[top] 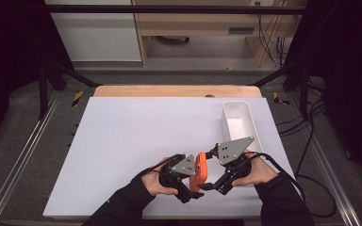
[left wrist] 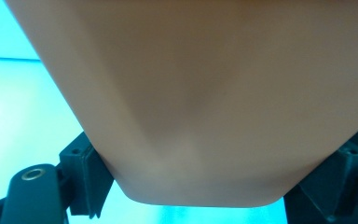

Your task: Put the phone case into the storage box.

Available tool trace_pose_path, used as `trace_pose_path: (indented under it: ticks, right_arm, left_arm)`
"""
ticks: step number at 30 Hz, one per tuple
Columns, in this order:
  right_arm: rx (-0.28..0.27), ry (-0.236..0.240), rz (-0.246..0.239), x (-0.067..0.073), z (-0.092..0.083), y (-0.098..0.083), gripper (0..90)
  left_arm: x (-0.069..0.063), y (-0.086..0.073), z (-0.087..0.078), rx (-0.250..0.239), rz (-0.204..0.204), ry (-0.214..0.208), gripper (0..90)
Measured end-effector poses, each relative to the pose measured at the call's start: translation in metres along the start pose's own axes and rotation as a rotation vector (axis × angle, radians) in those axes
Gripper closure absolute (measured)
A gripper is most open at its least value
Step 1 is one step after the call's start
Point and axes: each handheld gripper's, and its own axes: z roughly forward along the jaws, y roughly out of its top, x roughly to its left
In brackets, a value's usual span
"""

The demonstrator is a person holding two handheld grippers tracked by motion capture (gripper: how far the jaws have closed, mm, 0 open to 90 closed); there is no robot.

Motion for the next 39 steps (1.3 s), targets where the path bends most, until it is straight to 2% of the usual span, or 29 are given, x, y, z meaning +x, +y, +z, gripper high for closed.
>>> trace_pose_path:
  ticks: [3, 9, 11, 17, 29, 34, 39]
  right_arm:
    - [-0.001, 0.006, 0.002, 0.000, 0.000, 0.000, 16.3]
    - [0.004, 0.004, 0.002, 0.000, 0.000, 0.000, 16.3]
    - [-0.002, -0.004, 0.002, 0.000, -0.002, 0.000, 16.3]
    - [-0.007, -0.029, 0.005, -0.001, -0.008, 0.002, 16.2]
    - [-0.025, -0.115, 0.027, -0.006, -0.025, 0.000, 16.1]
    - [-0.030, -0.148, 0.035, -0.007, -0.033, 0.000, 16.1]
    - [-0.043, -0.188, 0.045, -0.008, -0.042, 0.002, 16.1]
  left_arm:
    - [0.000, 0.000, 0.000, 0.001, -0.012, -0.013, 14.7]
    - [0.000, 0.000, -0.005, -0.009, -0.025, -0.012, 8.1]
    - [0.000, -0.001, -0.008, -0.003, -0.029, 0.000, 4.7]
    - [0.003, -0.007, -0.019, -0.030, -0.066, 0.040, 0.2]
    - [0.012, -0.030, -0.050, -0.109, -0.148, 0.133, 0.0]
    - [0.016, -0.042, -0.062, -0.123, -0.175, 0.174, 0.0]
    - [0.019, -0.057, -0.074, -0.135, -0.227, 0.209, 0.0]
